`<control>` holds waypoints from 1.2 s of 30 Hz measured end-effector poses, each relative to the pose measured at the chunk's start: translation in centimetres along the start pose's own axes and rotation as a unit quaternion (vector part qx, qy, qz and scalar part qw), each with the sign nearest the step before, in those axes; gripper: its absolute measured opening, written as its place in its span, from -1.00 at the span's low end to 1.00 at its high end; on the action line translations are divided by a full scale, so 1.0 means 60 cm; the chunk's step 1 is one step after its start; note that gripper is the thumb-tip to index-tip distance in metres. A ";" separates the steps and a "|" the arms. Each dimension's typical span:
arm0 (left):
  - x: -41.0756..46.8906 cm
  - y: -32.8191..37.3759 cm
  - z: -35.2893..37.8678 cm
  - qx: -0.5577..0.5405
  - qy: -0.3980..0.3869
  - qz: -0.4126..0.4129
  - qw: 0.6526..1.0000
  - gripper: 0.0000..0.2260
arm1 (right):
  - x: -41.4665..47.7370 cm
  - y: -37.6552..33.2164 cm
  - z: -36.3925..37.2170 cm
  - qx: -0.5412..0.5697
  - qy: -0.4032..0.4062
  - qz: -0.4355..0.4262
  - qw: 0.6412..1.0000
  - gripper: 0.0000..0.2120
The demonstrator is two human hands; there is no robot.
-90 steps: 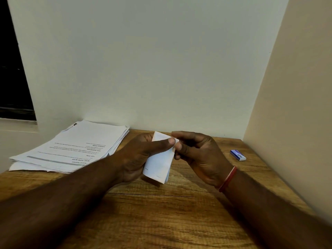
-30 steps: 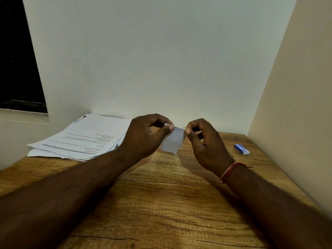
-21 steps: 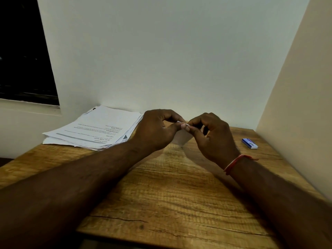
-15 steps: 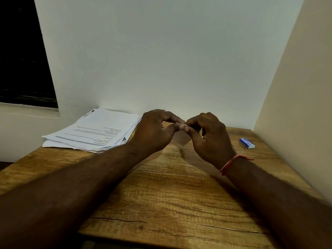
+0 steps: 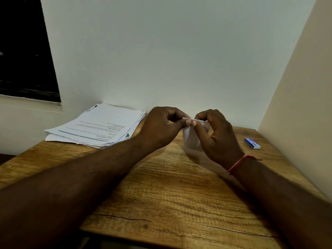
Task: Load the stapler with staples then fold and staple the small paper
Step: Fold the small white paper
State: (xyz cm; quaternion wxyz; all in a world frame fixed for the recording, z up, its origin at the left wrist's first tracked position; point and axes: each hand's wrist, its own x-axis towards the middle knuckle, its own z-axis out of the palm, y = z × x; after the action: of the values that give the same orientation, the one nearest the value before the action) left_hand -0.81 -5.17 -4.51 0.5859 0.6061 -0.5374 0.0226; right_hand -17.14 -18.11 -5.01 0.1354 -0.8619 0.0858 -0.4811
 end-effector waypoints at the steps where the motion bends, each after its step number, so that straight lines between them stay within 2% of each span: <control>1: -0.001 -0.003 -0.004 -0.024 -0.002 -0.012 1.000 -0.91 | 0.001 -0.002 0.000 0.002 0.002 0.004 1.000 -0.93; 4: -0.002 -0.008 -0.010 -0.046 -0.016 -0.031 0.998 -0.86 | 0.001 -0.004 0.003 0.014 -0.003 0.022 1.000 -0.92; 8: 0.003 -0.004 -0.008 0.021 -0.014 -0.014 1.000 -0.95 | 0.003 0.001 0.000 0.019 -0.020 0.031 0.999 -0.90; 10: 0.003 -0.001 -0.007 0.038 -0.011 -0.013 0.999 -0.93 | 0.004 0.004 -0.002 0.000 -0.022 0.030 0.999 -0.90; 12: 0.001 0.001 -0.007 0.057 0.002 -0.004 0.998 -0.89 | 0.007 0.005 -0.001 -0.011 -0.013 0.032 0.999 -0.95; 15: -0.001 0.002 -0.002 0.073 0.034 0.029 0.996 -0.95 | 0.009 -0.002 -0.001 -0.013 0.017 0.040 0.999 -0.95; 19: -0.003 0.002 -0.005 0.045 -0.001 0.023 0.999 -0.95 | 0.010 0.000 -0.012 0.011 0.027 0.058 0.998 -0.93; 20: -0.003 0.003 -0.009 0.031 -0.017 0.017 0.999 -0.98 | 0.010 0.001 -0.013 0.034 0.023 0.078 0.996 -0.92; 22: -0.003 0.003 -0.014 -0.025 -0.041 -0.015 0.999 -0.92 | 0.012 -0.001 -0.013 0.108 0.010 0.138 0.984 -0.94; 24: 0.000 -0.001 -0.016 -0.078 -0.053 -0.076 0.993 -0.86 | 0.015 -0.006 -0.010 0.202 -0.015 0.217 0.955 -0.94; 26: 0.006 -0.013 -0.015 -0.079 -0.068 -0.165 0.981 -0.84 | 0.015 -0.007 -0.009 0.270 -0.064 0.303 0.912 -0.87; 29: 0.006 -0.030 -0.013 -0.055 -0.115 -0.290 0.948 -0.91 | 0.015 -0.003 -0.013 0.239 -0.186 0.398 0.866 -0.84; 30: 0.005 -0.032 -0.012 -0.030 -0.129 -0.304 0.943 -0.95 | 0.014 0.000 -0.014 0.201 -0.227 0.410 0.860 -0.87; 32: 0.002 -0.032 -0.010 0.074 -0.162 -0.272 0.946 -0.86 | 0.015 0.003 -0.017 0.125 -0.284 0.400 0.863 -0.91; 36: -0.005 -0.024 -0.002 0.181 -0.210 -0.223 0.935 -0.92 | 0.016 0.006 -0.020 0.058 -0.295 0.363 0.882 -0.97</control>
State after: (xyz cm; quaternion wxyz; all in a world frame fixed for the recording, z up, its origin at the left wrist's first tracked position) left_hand 0.10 -5.24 -5.65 0.3297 0.7971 -0.4864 -0.1392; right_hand -17.65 -18.91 -3.78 0.3688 -0.8632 0.3207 -0.1265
